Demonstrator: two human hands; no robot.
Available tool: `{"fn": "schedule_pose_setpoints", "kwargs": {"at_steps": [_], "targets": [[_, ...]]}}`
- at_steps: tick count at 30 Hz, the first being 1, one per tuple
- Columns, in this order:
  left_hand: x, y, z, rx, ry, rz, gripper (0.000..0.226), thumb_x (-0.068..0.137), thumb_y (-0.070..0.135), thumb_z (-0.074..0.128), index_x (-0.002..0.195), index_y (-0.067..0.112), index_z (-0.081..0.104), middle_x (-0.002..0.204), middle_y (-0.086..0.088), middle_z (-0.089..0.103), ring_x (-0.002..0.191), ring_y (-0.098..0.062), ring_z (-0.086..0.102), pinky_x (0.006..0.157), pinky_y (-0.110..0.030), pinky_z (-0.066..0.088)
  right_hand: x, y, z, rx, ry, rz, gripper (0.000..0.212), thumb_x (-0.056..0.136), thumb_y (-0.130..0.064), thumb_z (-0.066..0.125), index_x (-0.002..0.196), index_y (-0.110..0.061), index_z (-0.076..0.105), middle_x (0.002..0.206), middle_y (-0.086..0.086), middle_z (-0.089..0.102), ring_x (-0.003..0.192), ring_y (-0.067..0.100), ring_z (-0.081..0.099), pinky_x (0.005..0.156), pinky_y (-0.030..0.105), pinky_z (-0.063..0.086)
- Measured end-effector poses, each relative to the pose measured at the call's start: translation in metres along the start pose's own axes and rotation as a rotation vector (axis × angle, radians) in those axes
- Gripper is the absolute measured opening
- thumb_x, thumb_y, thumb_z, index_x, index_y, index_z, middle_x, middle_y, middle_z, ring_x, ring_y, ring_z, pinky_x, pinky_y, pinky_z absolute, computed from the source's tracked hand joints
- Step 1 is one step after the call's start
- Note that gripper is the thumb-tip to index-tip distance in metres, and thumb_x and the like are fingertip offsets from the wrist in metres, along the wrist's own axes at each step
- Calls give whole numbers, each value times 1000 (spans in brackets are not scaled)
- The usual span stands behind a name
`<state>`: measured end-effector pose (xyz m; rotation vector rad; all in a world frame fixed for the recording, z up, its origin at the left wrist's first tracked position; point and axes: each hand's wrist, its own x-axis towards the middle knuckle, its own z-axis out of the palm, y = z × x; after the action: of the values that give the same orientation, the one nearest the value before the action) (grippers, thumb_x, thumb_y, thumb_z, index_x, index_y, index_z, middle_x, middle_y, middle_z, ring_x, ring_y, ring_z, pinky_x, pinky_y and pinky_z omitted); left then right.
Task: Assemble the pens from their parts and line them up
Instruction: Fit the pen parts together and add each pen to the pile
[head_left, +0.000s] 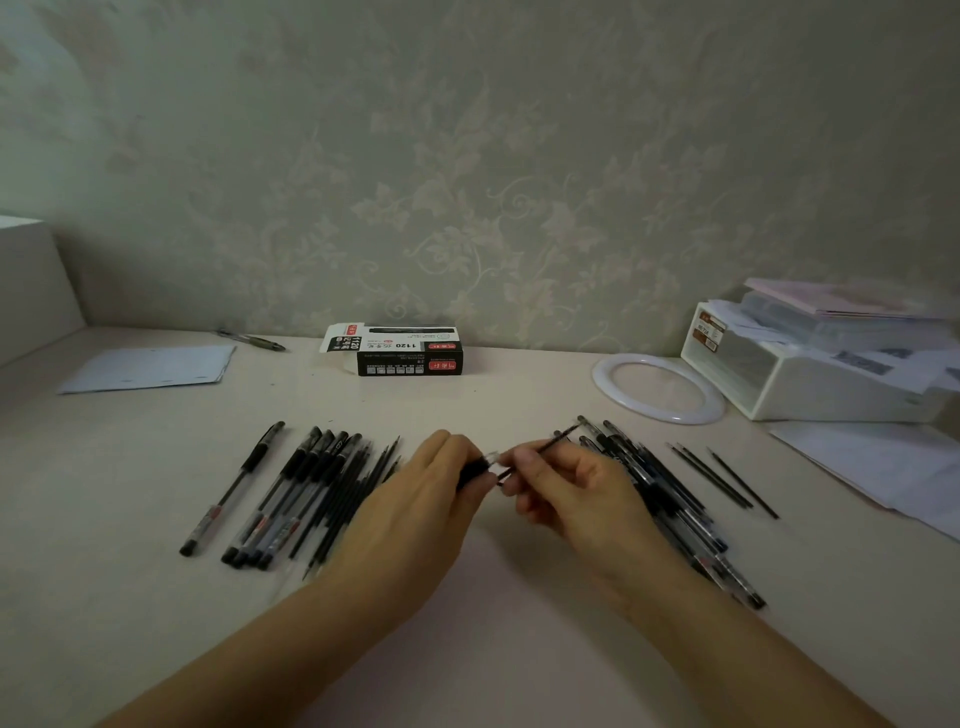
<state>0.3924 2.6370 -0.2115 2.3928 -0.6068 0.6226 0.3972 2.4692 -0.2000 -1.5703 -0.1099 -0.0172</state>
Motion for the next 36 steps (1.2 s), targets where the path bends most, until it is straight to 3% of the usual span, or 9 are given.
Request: {"fn": "schedule_pose_setpoints", "kwargs": {"at_steps": [2, 5, 8, 14, 18, 25, 31, 36], "targets": [[0, -3, 1, -24, -10, 6, 27, 92, 55, 27, 99, 35, 44, 90, 16, 48, 74, -8, 51, 62, -33, 47, 4, -3, -5, 11, 132, -53, 25, 100, -21, 53, 88, -8, 70, 68, 3, 69, 59, 9, 59, 58, 19, 51], [0, -9, 1, -34, -27, 27, 20, 96, 49, 29, 101, 39, 45, 91, 15, 50, 74, -9, 52, 64, -38, 49, 7, -9, -14, 219, 234, -45, 29, 103, -22, 46, 87, -6, 64, 64, 3, 65, 55, 8, 55, 55, 19, 49], [1, -9, 1, -104, -13, 22, 19, 97, 46, 32, 102, 38, 48, 91, 15, 53, 75, -9, 54, 64, -38, 49, 8, -10, -14, 380, 185, 12, 28, 102, -22, 47, 86, -5, 63, 63, 4, 63, 55, 9, 53, 53, 18, 48], [2, -7, -1, -151, 10, 44, 20, 96, 47, 34, 102, 37, 50, 84, 20, 51, 70, -10, 50, 57, -18, 36, 8, -7, -6, 378, 142, 17, 28, 102, -19, 46, 86, -3, 62, 62, 6, 62, 54, 10, 52, 51, 18, 47], [2, -6, -2, -183, 6, 35, 22, 95, 48, 33, 102, 37, 51, 85, 17, 52, 69, -11, 50, 56, -19, 37, 8, -8, -9, 394, 147, 25, 28, 102, -20, 46, 86, -4, 62, 63, 4, 62, 54, 10, 53, 51, 18, 48], [1, -5, -2, -173, -3, 33, 18, 96, 44, 37, 101, 35, 51, 83, 23, 51, 65, -5, 48, 55, -13, 33, 9, -4, -10, 348, 139, -15, 27, 102, -21, 47, 87, -5, 63, 64, 5, 64, 55, 10, 55, 53, 18, 49], [1, -8, -2, -122, -17, 35, 15, 98, 43, 38, 99, 35, 51, 79, 20, 50, 65, -7, 48, 53, -17, 30, 9, -2, -12, 203, 146, -130, 26, 102, -22, 49, 87, -8, 65, 68, 5, 66, 59, 11, 57, 59, 20, 51], [0, -9, -2, -69, -55, 63, 12, 99, 42, 37, 99, 37, 49, 80, 14, 53, 68, -9, 49, 52, -23, 38, 5, -5, -12, -41, 122, -365, 23, 102, -18, 48, 88, -8, 63, 71, 8, 68, 59, 14, 58, 60, 21, 50]]}}
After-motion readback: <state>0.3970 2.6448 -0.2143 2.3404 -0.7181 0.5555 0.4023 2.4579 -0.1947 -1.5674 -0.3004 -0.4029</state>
